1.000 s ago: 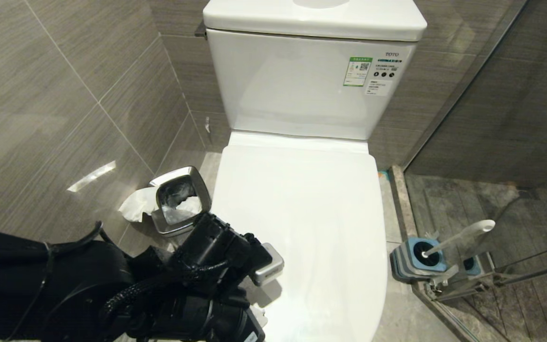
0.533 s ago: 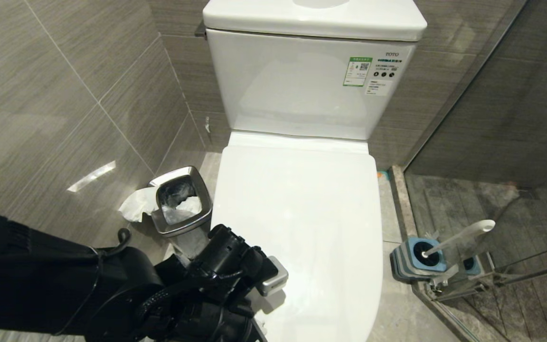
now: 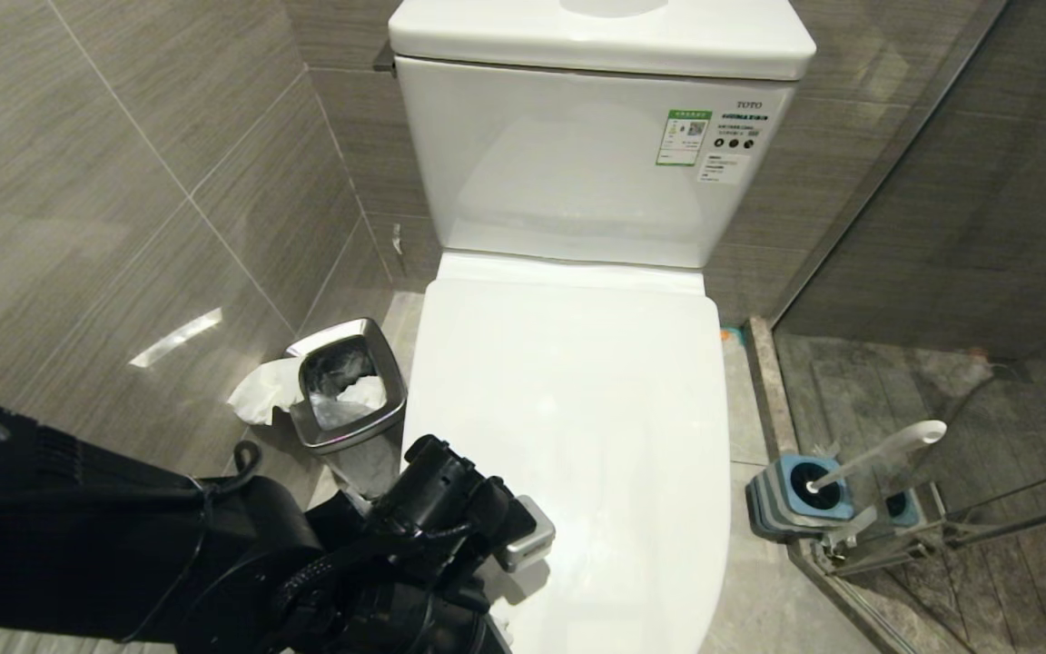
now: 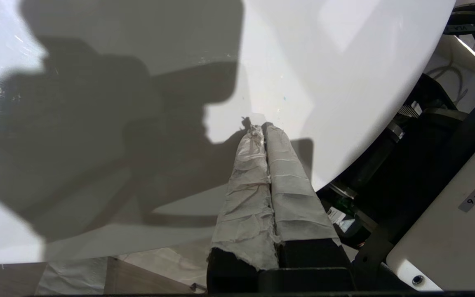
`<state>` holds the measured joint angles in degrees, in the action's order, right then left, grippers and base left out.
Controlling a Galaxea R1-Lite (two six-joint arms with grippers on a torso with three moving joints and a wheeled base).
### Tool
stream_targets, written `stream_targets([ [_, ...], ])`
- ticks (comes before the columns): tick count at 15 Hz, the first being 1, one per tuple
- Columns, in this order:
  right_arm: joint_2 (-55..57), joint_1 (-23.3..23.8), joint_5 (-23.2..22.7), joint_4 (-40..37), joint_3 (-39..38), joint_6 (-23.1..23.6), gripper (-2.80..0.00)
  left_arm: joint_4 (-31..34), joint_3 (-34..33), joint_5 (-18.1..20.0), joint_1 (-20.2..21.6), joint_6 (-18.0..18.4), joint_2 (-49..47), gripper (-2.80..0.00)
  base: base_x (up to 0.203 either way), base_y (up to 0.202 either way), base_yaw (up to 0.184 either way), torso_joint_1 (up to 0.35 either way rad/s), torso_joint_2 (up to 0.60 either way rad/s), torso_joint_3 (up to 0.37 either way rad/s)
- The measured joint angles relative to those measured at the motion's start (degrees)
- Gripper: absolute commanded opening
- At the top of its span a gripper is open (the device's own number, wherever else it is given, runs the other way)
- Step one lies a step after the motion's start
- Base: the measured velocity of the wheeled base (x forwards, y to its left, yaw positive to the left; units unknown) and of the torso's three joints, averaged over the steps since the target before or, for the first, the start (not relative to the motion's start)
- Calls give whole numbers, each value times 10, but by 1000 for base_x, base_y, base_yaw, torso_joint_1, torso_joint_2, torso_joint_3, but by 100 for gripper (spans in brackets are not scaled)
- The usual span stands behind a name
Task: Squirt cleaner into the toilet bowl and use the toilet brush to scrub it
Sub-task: Close the toilet lid
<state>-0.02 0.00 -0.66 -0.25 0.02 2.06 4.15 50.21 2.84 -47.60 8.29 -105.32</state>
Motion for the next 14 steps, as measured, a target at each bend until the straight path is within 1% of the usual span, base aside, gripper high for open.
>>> stream_targets([
  [5, 0, 0, 0, 0, 0, 0, -280, 0, 1, -9, 0, -2, -3, -280, 0, 0, 0, 0, 0, 0],
  [8, 0, 0, 0, 0, 0, 0, -280, 1, 20, -19, 2, -21, 15, -280, 0, 0, 0, 0, 0, 0],
  [11, 0, 0, 0, 0, 0, 0, -280, 1, 79, -38, 6, -44, 39, -280, 0, 0, 0, 0, 0, 0],
  [14, 0, 0, 0, 0, 0, -1, -280, -3, 180, -72, 21, -52, 59, -280, 0, 0, 0, 0, 0, 0],
])
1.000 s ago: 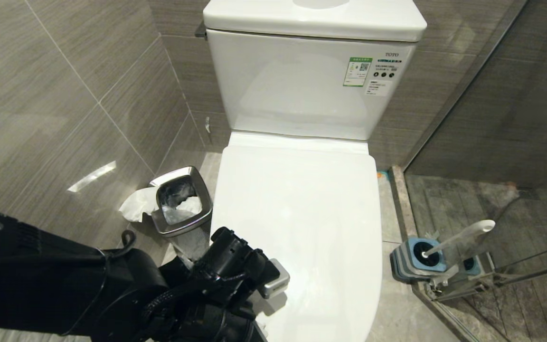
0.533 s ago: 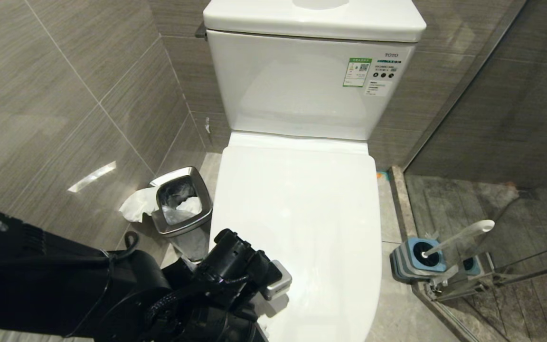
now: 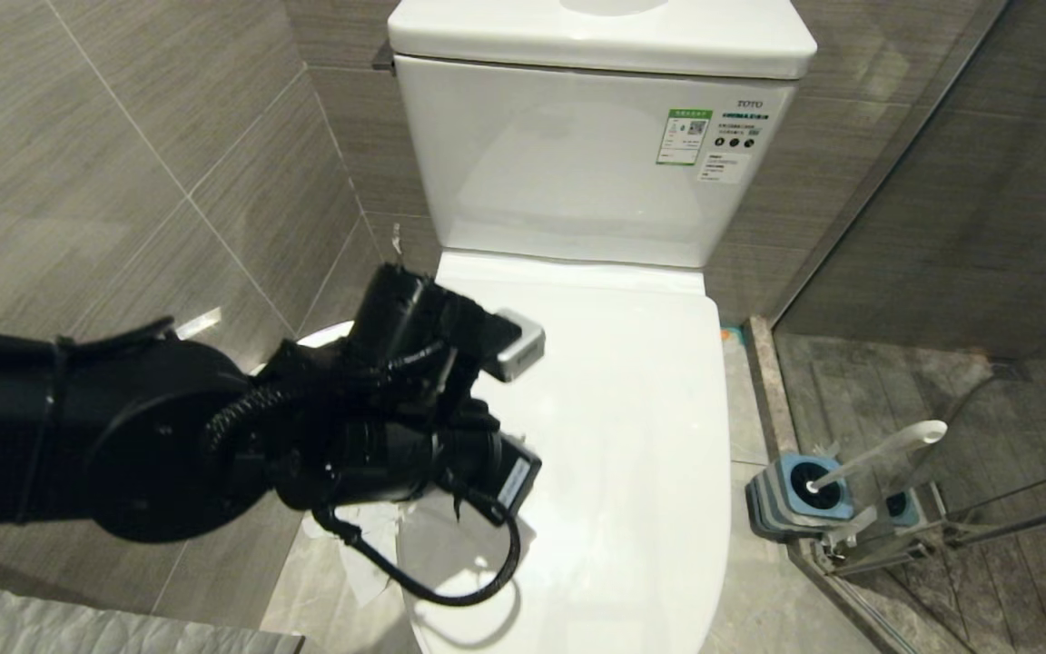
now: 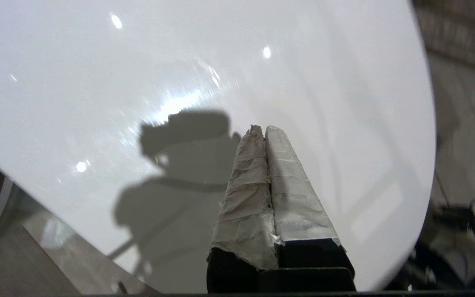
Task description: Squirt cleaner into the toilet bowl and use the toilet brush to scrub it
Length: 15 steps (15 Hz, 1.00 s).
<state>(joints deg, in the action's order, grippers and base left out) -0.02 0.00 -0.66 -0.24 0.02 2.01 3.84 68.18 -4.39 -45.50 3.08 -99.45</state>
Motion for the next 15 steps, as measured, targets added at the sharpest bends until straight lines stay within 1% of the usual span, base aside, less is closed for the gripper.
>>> stream_targets([
  [3, 0, 0, 0, 0, 0, 0, -280, 1, 112, -27, 21, 0, 18, -280, 0, 0, 0, 0, 0, 0],
  [4, 0, 0, 0, 0, 0, 0, -280, 1, 149, -35, 36, 3, 22, -280, 0, 0, 0, 0, 0, 0],
  [6, 0, 0, 0, 0, 0, 0, -280, -1, 220, -44, 92, 15, 26, -280, 0, 0, 0, 0, 0, 0],
  [8, 0, 0, 0, 0, 0, 0, -280, -3, 274, -46, 150, 28, 28, -280, 0, 0, 0, 0, 0, 0],
  [10, 0, 0, 0, 0, 0, 0, -280, -3, 308, -41, 210, 57, 35, -280, 0, 0, 0, 0, 0, 0],
  [12, 0, 0, 0, 0, 0, 1, -280, -2, 342, -23, 260, 77, 56, -280, 0, 0, 0, 0, 0, 0],
  [13, 0, 0, 0, 0, 0, 0, -280, 1, 352, -9, 274, 79, 71, -280, 0, 0, 0, 0, 0, 0],
  [15, 0, 0, 0, 0, 0, 1, -280, 12, 360, 11, 287, 80, 112, -280, 0, 0, 0, 0, 0, 0],
])
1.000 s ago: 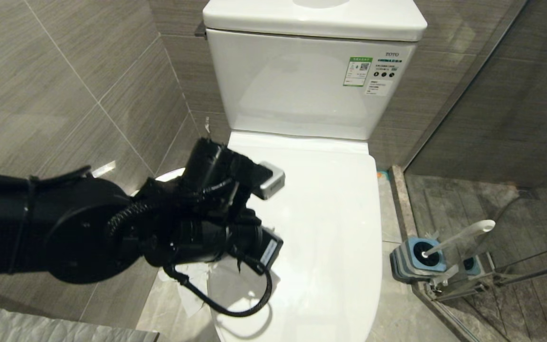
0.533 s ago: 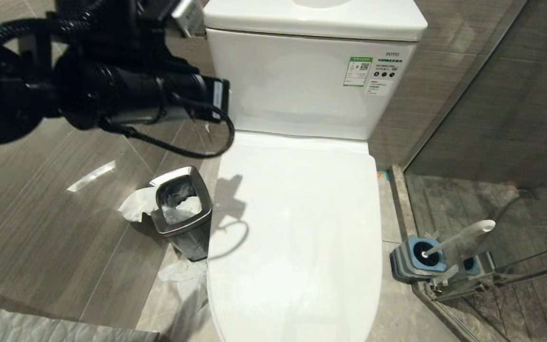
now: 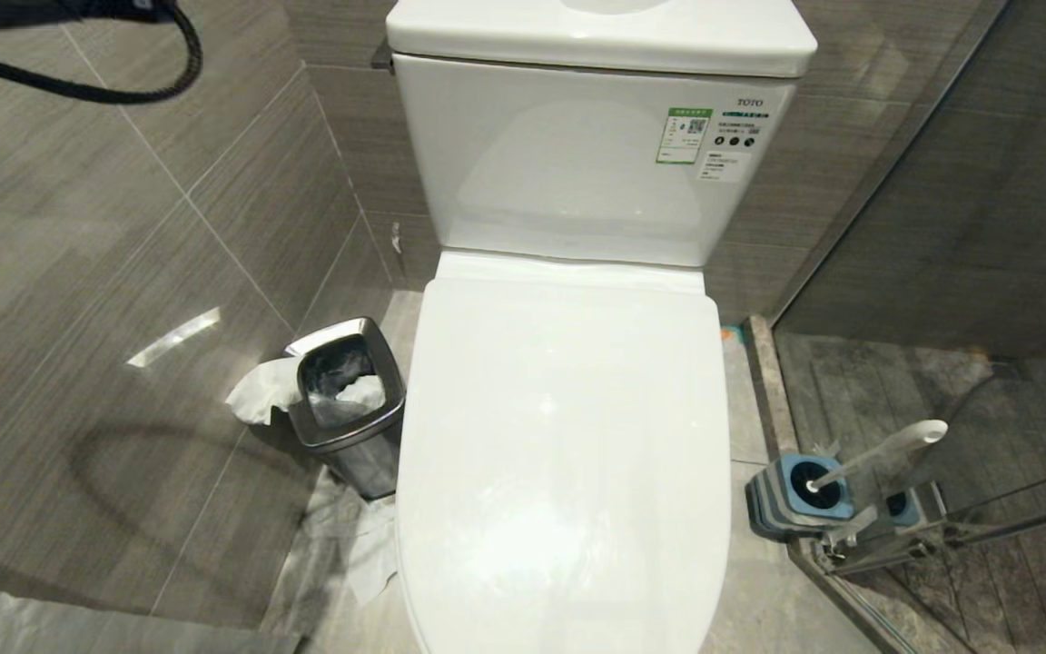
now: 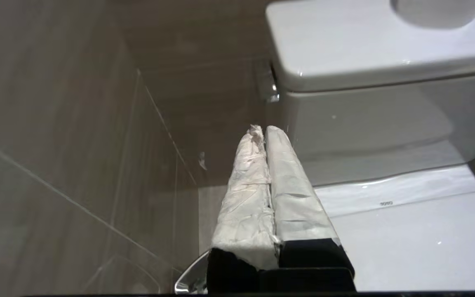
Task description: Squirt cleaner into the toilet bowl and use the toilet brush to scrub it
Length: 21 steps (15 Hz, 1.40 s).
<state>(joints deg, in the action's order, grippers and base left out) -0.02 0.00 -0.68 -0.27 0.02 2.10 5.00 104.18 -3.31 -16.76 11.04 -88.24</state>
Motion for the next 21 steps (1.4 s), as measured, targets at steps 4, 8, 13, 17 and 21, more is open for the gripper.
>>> stream_targets([
  [4, 0, 0, 0, 0, 0, 0, -280, 57, 1, 36, 8, -1, 114, -280, 0, 0, 0, 0, 0, 0],
  [8, 0, 0, 0, 0, 0, 0, -280, 85, -1, 53, 34, -19, 227, -280, 0, 0, 0, 0, 0, 0],
  [13, 0, 0, 0, 0, 0, -1, -280, 86, -74, 63, 92, -31, 366, -280, 0, 0, 0, 0, 0, 0],
  [17, 0, 0, 0, 0, 0, -1, -280, 95, -164, 70, 143, -55, 475, -280, 0, 0, 0, 0, 0, 0],
  [21, 0, 0, 0, 0, 0, 0, -280, 125, -258, 79, 160, -61, 584, -280, 0, 0, 0, 0, 0, 0],
])
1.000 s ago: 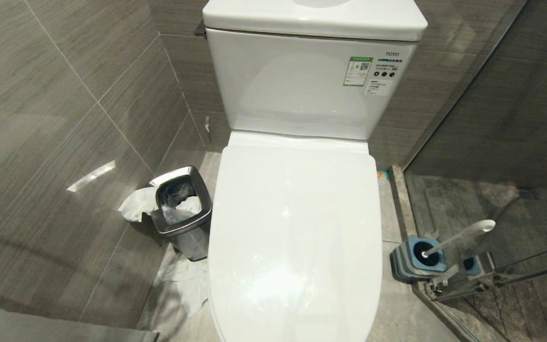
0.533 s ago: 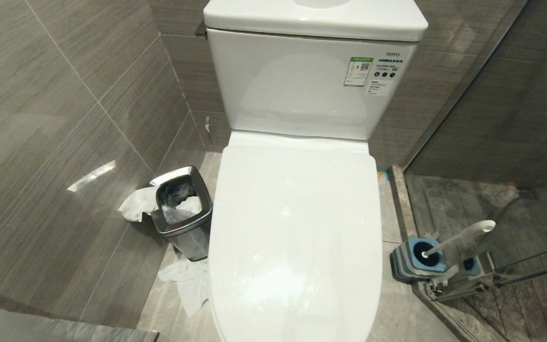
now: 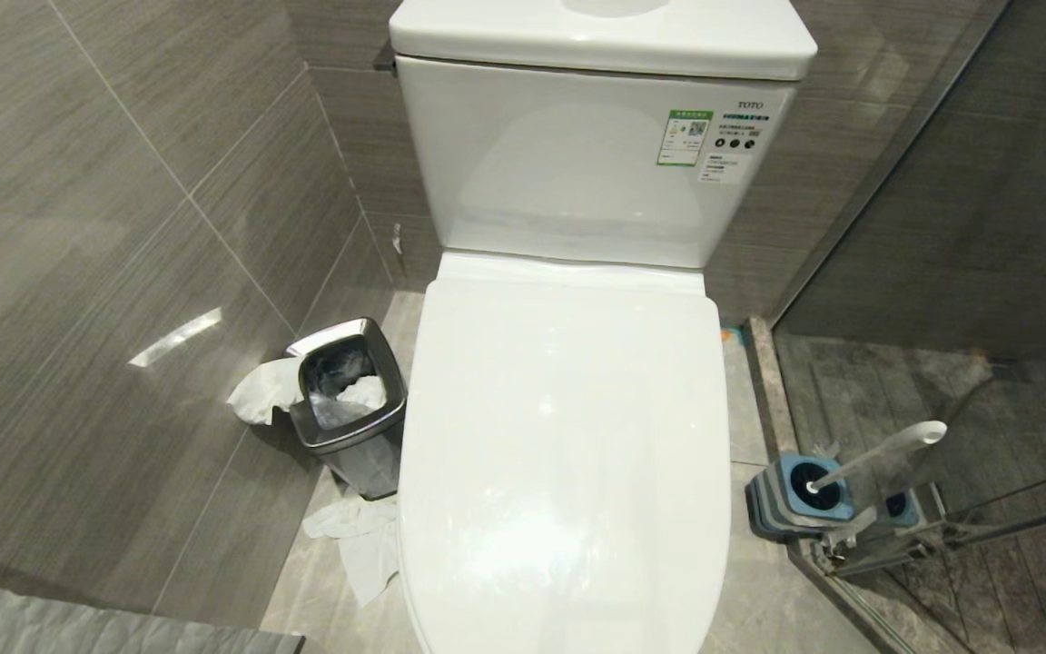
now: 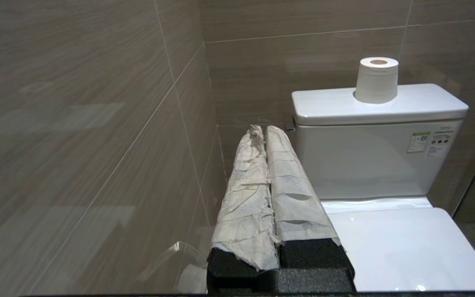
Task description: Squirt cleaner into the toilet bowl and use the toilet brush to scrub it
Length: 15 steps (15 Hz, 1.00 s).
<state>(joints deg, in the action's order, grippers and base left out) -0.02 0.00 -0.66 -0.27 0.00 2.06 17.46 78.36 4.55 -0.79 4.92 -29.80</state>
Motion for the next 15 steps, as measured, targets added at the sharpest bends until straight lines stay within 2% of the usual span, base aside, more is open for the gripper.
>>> stream_targets([
  [8, 0, 0, 0, 0, 0, 0, -280, 4, -185, 1, 5, 9, 201, -280, 0, 0, 0, 0, 0, 0],
  [15, 0, 0, 0, 0, 0, 0, -280, -18, -310, -2, 7, 11, 290, -280, 0, 0, 0, 0, 0, 0],
])
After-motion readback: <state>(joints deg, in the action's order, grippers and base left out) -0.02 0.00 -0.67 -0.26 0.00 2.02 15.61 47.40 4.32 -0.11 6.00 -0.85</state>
